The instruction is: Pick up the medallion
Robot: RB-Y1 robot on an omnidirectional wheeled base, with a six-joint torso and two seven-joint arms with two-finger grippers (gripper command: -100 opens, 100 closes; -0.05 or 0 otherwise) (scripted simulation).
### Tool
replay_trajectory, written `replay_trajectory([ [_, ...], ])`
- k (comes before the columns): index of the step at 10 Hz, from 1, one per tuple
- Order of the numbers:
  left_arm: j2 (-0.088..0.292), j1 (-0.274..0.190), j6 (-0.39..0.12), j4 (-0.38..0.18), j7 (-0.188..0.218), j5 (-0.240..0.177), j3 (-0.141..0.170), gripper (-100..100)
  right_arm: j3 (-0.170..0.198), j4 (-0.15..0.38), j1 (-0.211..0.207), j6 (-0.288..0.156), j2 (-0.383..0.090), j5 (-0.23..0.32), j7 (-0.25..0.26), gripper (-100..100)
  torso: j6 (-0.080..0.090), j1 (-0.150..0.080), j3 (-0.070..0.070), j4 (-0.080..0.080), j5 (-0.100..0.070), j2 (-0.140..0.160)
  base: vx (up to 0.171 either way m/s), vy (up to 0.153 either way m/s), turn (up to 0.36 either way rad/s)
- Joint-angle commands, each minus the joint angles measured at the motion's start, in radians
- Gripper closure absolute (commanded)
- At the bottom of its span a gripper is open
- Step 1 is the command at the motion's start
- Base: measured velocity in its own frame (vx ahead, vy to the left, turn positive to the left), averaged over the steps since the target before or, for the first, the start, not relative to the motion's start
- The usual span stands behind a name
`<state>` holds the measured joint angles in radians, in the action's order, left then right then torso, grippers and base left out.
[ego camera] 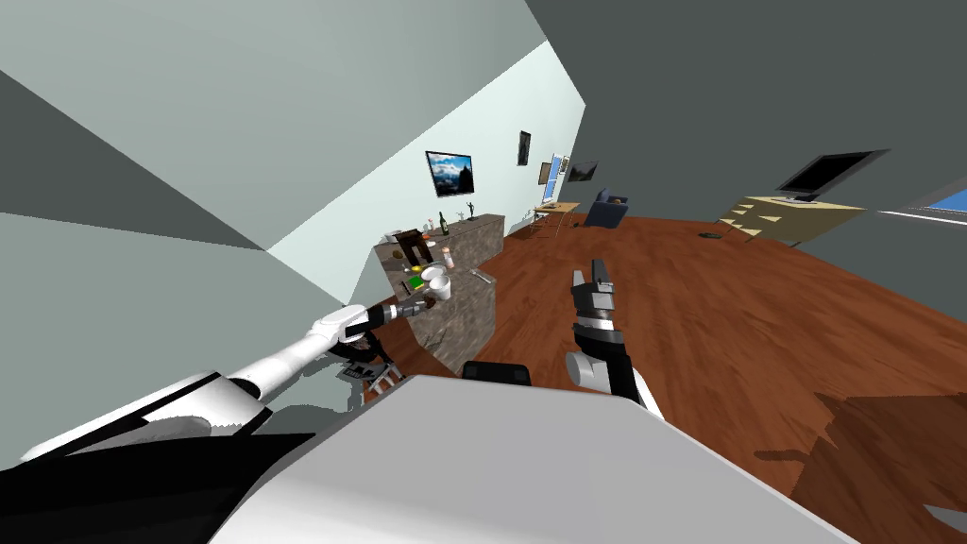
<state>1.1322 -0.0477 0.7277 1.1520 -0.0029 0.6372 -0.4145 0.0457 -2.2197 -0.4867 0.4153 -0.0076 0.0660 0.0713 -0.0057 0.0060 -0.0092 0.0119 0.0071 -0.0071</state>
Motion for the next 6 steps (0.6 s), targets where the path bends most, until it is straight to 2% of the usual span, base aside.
replay_trajectory([
  [1,0.011,0.037,-0.009,0.030,0.009,0.000,0.001,100,0.000,0.000,0.000,0.000,0.000,0.000,0.000,0,0.000,0.000,0.000,0.000,0.000,0.000,0.010,-0.002,0.016],
  [2,0.058,0.074,-0.020,0.073,-0.008,-0.022,0.050,100,0.000,0.000,0.000,0.000,0.000,0.000,0.000,0,0.000,0.000,0.001,-0.001,0.000,0.001,0.045,-0.024,-0.100],
  [3,0.062,0.112,-0.020,0.106,-0.008,-0.022,0.066,100,0.000,0.000,0.000,0.000,0.000,0.000,0.000,0,0.001,-0.001,0.001,-0.002,-0.002,0.000,0.057,-0.018,-0.080],
  [4,0.062,0.143,-0.020,0.111,-0.008,-0.022,0.066,100,0.000,0.000,0.000,0.000,0.000,0.000,0.000,0,0.002,-0.002,0.000,-0.001,-0.001,-0.001,0.034,-0.009,-0.025],
  [5,0.062,0.148,-0.020,0.111,-0.008,-0.022,0.066,100,0.000,0.000,0.000,0.000,0.000,0.000,0.000,0,0.001,-0.001,0.000,0.000,-0.001,0.000,0.008,-0.006,0.008],
  [6,0.109,0.180,-0.032,0.147,-0.024,-0.043,0.114,100,0.000,0.000,0.000,0.000,0.000,0.000,0.000,0,0.001,0.000,0.001,-0.001,-0.001,0.002,0.035,-0.030,-0.101],
])
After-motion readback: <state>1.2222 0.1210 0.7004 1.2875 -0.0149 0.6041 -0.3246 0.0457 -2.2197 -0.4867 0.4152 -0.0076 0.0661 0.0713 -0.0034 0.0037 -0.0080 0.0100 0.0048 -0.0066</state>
